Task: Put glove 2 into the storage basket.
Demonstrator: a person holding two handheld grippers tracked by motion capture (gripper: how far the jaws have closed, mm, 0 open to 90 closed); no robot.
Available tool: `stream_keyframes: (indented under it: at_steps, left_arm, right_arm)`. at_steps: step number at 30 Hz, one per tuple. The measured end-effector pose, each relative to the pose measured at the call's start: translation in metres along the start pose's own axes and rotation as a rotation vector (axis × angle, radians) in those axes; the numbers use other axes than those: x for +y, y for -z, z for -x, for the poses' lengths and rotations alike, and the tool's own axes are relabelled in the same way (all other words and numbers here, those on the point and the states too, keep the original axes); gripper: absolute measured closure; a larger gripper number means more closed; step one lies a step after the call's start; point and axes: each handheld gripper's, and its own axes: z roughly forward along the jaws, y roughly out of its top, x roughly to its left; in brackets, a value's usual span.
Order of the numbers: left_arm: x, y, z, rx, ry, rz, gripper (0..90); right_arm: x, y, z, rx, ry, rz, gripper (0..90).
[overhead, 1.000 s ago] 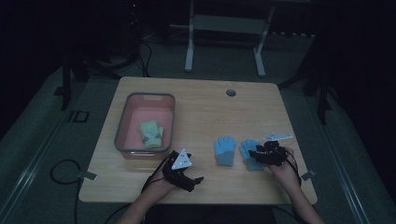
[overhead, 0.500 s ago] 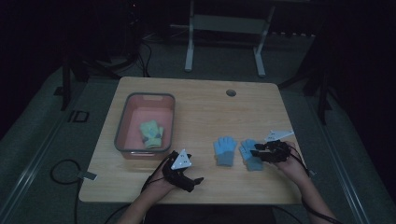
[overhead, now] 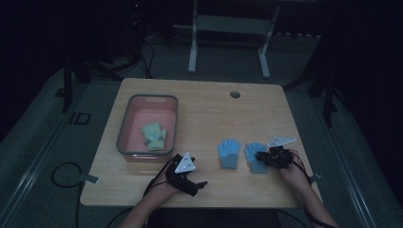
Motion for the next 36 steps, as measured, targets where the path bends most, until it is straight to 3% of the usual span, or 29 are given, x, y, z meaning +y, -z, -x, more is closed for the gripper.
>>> stream_keyframes:
  at_steps: [6, 8, 10, 16, 24, 29, 36]
  left_arm:
    - [0.000, 0.001, 0.001, 0.003, -0.002, 0.003, 2.7]
    - [0.000, 0.001, 0.000, 0.007, -0.001, 0.005, 2.7]
    - [0.000, 0.001, 0.000, 0.008, -0.001, 0.005, 2.7]
    - [0.001, 0.001, 0.000, 0.011, -0.003, 0.004, 2.7]
    - [0.001, 0.001, 0.000, 0.013, -0.003, 0.008, 2.7]
    - [0.000, 0.001, -0.001, 0.028, 0.001, 0.000, 2.7]
    - [0.000, 0.002, -0.001, 0.034, 0.001, 0.002, 2.7]
  right_arm:
    - [0.003, 0.002, -0.005, -0.031, -0.080, 0.000, 84.8]
    - [0.007, 0.008, -0.006, -0.035, -0.117, 0.014, 85.2]
    - [0.013, 0.016, -0.009, -0.037, -0.123, 0.036, 85.3]
    - [0.038, 0.038, -0.019, -0.009, -0.116, 0.098, 85.4]
    - [0.063, 0.053, -0.035, 0.028, -0.103, 0.165, 85.4]
    - [0.074, 0.049, -0.045, 0.052, -0.093, 0.180, 85.4]
    - [0.084, 0.029, -0.060, 0.100, -0.097, 0.178, 85.4]
